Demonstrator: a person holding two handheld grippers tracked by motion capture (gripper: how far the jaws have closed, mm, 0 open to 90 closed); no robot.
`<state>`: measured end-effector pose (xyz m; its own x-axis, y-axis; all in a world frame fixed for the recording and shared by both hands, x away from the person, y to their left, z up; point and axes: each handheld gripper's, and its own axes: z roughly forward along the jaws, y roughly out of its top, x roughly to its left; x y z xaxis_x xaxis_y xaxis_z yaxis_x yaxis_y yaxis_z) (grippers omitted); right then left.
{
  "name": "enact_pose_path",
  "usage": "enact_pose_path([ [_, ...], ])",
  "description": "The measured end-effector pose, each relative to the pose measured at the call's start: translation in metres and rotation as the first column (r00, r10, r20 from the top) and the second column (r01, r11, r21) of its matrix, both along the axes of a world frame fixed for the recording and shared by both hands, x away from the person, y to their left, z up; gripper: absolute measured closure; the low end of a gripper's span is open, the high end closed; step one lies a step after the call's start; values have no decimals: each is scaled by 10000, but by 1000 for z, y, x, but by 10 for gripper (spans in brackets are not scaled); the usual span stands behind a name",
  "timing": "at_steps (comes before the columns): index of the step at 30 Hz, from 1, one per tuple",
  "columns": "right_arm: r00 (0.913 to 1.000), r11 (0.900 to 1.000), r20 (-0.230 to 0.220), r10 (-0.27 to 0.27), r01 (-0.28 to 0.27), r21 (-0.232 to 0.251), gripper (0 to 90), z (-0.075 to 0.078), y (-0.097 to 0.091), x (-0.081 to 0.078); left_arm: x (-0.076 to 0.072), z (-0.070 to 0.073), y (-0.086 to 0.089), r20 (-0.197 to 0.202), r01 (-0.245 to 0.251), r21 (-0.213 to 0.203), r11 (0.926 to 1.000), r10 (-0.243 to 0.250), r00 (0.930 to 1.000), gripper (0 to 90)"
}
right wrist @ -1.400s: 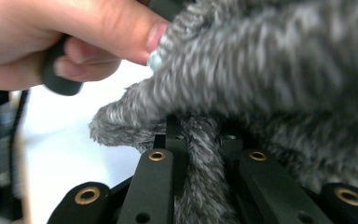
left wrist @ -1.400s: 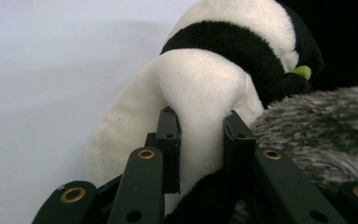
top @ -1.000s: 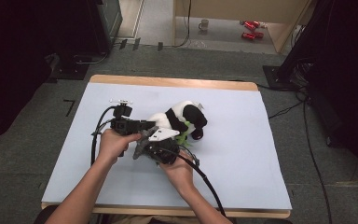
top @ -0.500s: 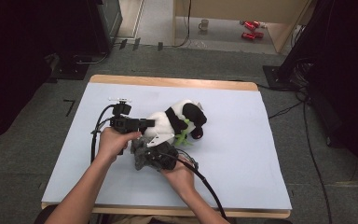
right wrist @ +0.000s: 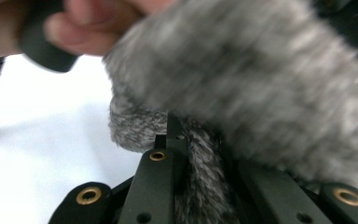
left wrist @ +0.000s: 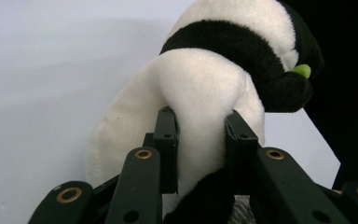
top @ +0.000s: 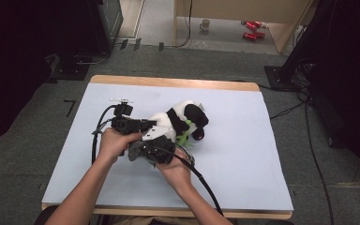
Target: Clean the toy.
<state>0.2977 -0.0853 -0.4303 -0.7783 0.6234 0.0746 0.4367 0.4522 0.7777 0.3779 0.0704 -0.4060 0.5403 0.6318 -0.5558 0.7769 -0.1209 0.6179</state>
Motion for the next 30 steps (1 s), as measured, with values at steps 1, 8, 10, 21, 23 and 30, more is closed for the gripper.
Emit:
enact_pose_path([
  [1, 10000, 10000, 39, -58, 58, 75, 811, -1, 0, 2, 0, 0, 0, -9, -16, -4, 10000, 16, 10000, 717],
  [8, 9981, 9997, 583, -211, 206, 105, 814, -19, 2, 6, 1, -2, 1, -126, -74, 25, 10000, 74, 9999, 712],
  [10, 9976, 9998, 667, -191, 195, -52, 816, -23, 3, 6, 1, -2, 1, -127, -63, 39, 10000, 64, 9999, 711],
  [21, 9994, 9966, 325, -90, 116, -815, 817, -37, 1, 8, 2, -1, 3, -58, -65, 55, 10000, 65, 10000, 707],
  [23, 9997, 9966, 199, -134, 150, -805, 817, -38, -3, 8, 2, -1, 4, -41, -45, 57, 10000, 45, 10000, 708],
  [30, 9991, 9964, -277, -321, 298, -791, 816, -42, -14, 9, 4, -1, 8, -40, -143, 19, 9999, 143, 9999, 710],
])
